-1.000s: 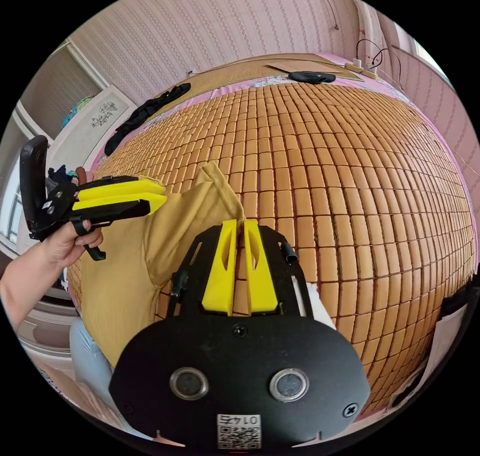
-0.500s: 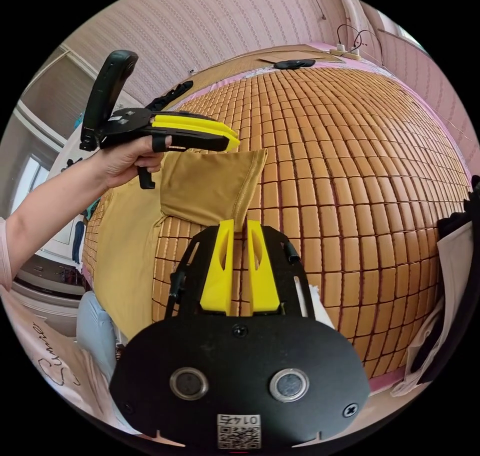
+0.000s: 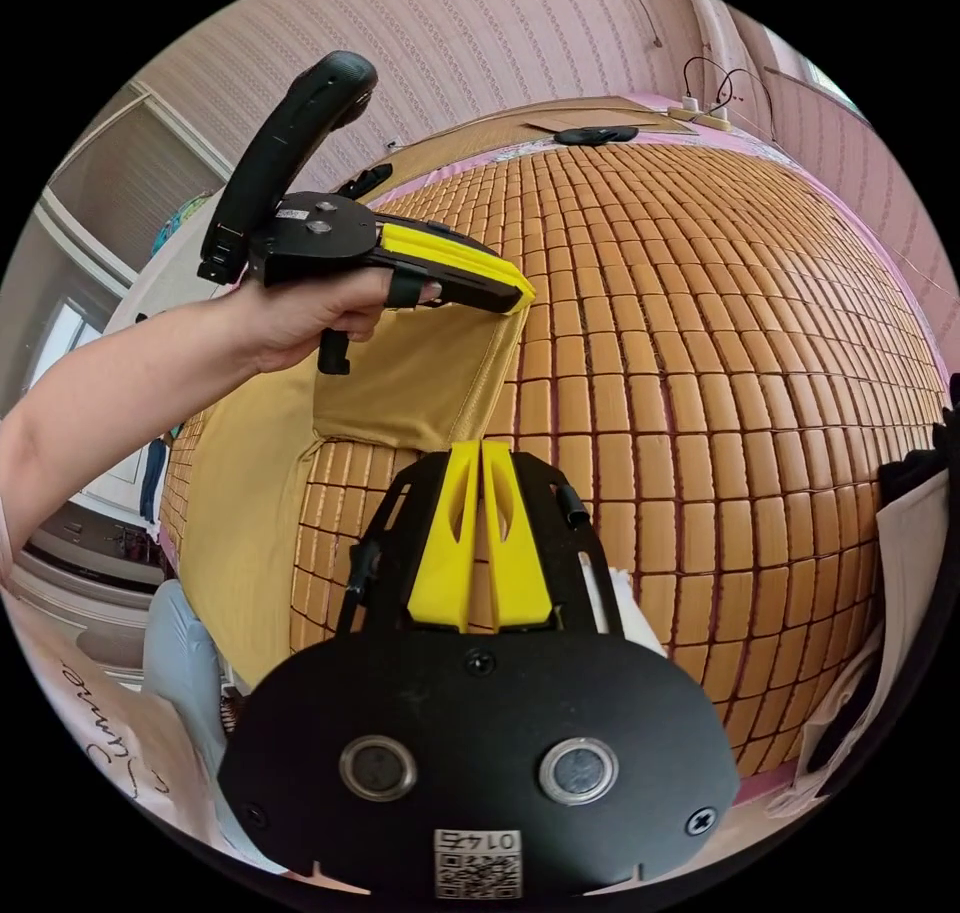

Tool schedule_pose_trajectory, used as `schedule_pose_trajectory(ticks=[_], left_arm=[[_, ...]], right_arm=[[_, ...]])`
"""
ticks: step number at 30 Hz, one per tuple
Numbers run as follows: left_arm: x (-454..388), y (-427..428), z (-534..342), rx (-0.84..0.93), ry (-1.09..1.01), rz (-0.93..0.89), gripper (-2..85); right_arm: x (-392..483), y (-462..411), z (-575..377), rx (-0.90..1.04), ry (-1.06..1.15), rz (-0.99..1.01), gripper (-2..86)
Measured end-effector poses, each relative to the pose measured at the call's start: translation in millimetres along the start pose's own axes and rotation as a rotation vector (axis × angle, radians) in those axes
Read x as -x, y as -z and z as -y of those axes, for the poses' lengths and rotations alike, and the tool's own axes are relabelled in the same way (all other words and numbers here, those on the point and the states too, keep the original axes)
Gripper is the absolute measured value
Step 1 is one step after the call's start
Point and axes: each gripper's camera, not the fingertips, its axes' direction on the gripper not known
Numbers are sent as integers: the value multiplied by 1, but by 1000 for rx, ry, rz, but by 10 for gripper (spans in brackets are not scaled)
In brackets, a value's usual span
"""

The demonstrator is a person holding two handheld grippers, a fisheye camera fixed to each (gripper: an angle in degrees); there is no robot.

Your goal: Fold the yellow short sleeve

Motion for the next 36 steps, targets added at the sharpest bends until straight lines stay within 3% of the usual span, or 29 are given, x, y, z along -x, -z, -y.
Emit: schedule_pose_trajectory(ticks=[7, 13, 15, 20, 23, 27, 34, 36], left_arm=[[12, 0, -18, -44, 71, 0, -1], [60, 77, -61, -266, 188, -26, 39], [75, 126, -119, -363, 194, -13, 42], [91, 187, -305, -301, 306, 119, 40], [98, 207, -444, -166, 517, 267, 34], [102, 219, -595, -55, 765, 267, 16], [124, 213, -688, -173, 964, 235, 9], [127, 211, -703, -232, 976, 207, 11]], right_arm=[[0, -9, 11, 33, -12, 18, -9], [4, -15, 17, 48, -17, 5, -7], [11, -16, 21, 54, -8, -45, -5], [55, -17, 33, 40, 92, -81, -2], [110, -30, 39, 50, 232, -35, -2], [220, -81, 62, 151, 450, 111, -1], [449, -186, 123, 261, 766, 331, 12], [502, -216, 134, 277, 823, 294, 28]])
